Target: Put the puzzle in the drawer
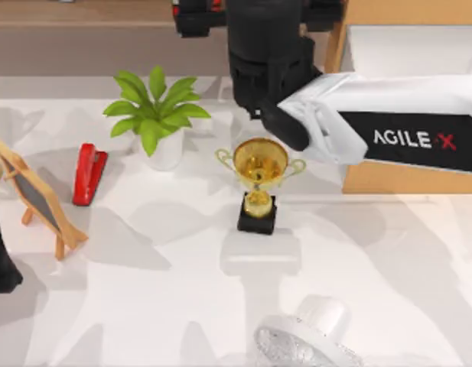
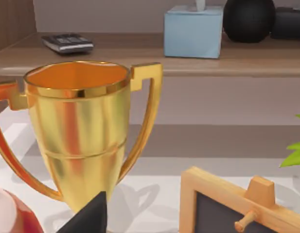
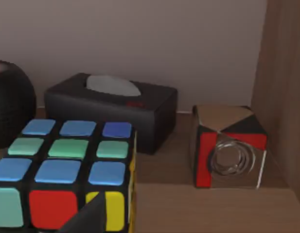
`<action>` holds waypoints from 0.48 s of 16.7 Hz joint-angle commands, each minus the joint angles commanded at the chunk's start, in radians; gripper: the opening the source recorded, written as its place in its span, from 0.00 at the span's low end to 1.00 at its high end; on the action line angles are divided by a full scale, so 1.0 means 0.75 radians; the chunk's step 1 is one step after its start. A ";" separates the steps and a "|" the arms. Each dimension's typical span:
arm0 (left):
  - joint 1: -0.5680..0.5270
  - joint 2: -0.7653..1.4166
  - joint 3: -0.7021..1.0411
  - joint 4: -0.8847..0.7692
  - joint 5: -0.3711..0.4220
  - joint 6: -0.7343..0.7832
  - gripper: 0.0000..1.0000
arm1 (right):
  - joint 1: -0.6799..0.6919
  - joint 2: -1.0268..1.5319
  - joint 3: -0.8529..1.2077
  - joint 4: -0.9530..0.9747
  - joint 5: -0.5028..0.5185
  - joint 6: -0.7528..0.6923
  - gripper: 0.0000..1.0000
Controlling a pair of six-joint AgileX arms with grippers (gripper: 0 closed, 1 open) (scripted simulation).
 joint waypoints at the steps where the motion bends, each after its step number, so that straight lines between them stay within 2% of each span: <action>1: 0.000 0.000 0.000 0.000 0.000 0.000 1.00 | 0.029 0.093 0.070 0.027 0.034 0.001 1.00; 5: 0.000 0.000 0.000 0.000 0.000 0.000 1.00 | 0.113 0.342 0.271 0.110 0.140 0.003 1.00; 8: 0.000 0.000 0.000 0.000 0.000 0.000 1.00 | 0.135 0.404 0.321 0.131 0.168 0.003 1.00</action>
